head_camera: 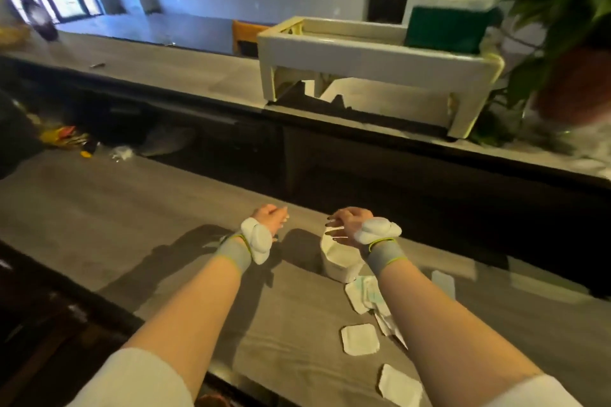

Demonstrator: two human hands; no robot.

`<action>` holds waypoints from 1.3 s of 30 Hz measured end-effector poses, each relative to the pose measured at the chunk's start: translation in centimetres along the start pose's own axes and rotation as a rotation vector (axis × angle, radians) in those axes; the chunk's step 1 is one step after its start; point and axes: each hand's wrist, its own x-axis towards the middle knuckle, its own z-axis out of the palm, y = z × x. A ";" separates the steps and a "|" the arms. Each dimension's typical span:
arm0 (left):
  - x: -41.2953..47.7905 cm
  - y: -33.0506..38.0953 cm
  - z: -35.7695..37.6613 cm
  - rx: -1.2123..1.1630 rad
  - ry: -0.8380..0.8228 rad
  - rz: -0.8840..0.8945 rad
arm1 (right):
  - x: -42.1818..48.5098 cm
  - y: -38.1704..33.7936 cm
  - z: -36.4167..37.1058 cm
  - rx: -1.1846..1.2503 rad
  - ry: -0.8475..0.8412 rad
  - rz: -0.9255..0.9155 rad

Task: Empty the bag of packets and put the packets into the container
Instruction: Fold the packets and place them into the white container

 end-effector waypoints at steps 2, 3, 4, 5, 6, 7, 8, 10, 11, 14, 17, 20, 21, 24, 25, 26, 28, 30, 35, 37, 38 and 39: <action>0.8 0.5 0.9 0.040 -0.052 0.009 | 0.3 -0.2 -1.0 -0.005 0.030 0.037; 1.6 0.9 1.6 0.061 -0.100 0.006 | 0.7 0.0 -1.7 -0.001 0.071 0.044; 2.3 1.0 2.1 0.079 -0.132 0.009 | 1.0 0.3 -2.2 -0.003 0.107 0.052; 3.0 1.1 2.6 0.105 -0.166 0.014 | 1.3 0.5 -2.5 0.003 0.146 0.066; 3.7 1.0 3.1 0.136 -0.199 0.014 | 1.5 0.9 -2.9 0.014 0.186 0.085; 4.3 0.9 3.6 0.163 -0.231 0.015 | 2.0 1.5 -3.1 0.026 0.227 0.093; 4.7 0.6 4.0 0.196 -0.266 0.011 | 2.5 2.2 -3.3 -0.001 0.258 0.094; 5.6 0.0 4.6 0.254 -0.337 -0.020 | 3.0 3.3 -3.4 -0.129 0.359 0.125; 6.0 -0.4 4.8 0.284 -0.356 -0.043 | 2.9 3.6 -3.4 -0.190 0.405 0.145; 6.5 -1.1 5.4 0.422 -0.418 -0.076 | 2.9 4.6 -3.2 -0.313 0.404 0.243; 6.0 -2.0 6.2 0.330 -0.498 -0.147 | 2.8 5.6 -3.0 -0.506 0.313 0.339; 5.9 -3.3 6.8 0.260 -0.561 -0.259 | 3.0 6.4 -3.0 -0.379 0.317 0.327; 6.0 -3.7 7.0 0.254 -0.573 -0.284 | 3.1 6.6 -3.3 -0.369 0.342 0.318; 5.7 -3.9 7.1 0.218 -0.596 -0.328 | 3.0 7.2 -3.9 -0.302 0.344 0.316; 5.7 -4.0 7.2 0.198 -0.617 -0.342 | 2.8 7.4 -3.9 -0.247 0.325 0.306; 5.6 -3.9 7.2 0.166 -0.631 -0.359 | 2.6 7.7 -3.9 -0.188 0.314 0.289; 5.5 -3.8 7.2 0.122 -0.623 -0.340 | 2.2 8.4 -3.9 -0.030 0.329 0.257; 5.5 -3.7 7.3 0.219 -0.577 -0.147 | 1.8 8.8 -4.1 0.161 0.302 0.247; 3.2 -1.9 6.7 0.546 -0.558 0.549 | 1.2 9.5 -5.5 0.471 0.158 0.302; 2.4 -1.2 6.6 0.736 -0.525 0.802 | 1.3 9.5 -5.8 0.472 0.163 0.289; 2.0 -0.9 6.6 0.824 -0.488 0.915 | 1.2 9.5 -5.9 0.464 0.170 0.277; 1.8 -0.5 6.7 0.894 -0.451 1.023 | 1.4 9.4 -6.0 0.459 0.177 0.267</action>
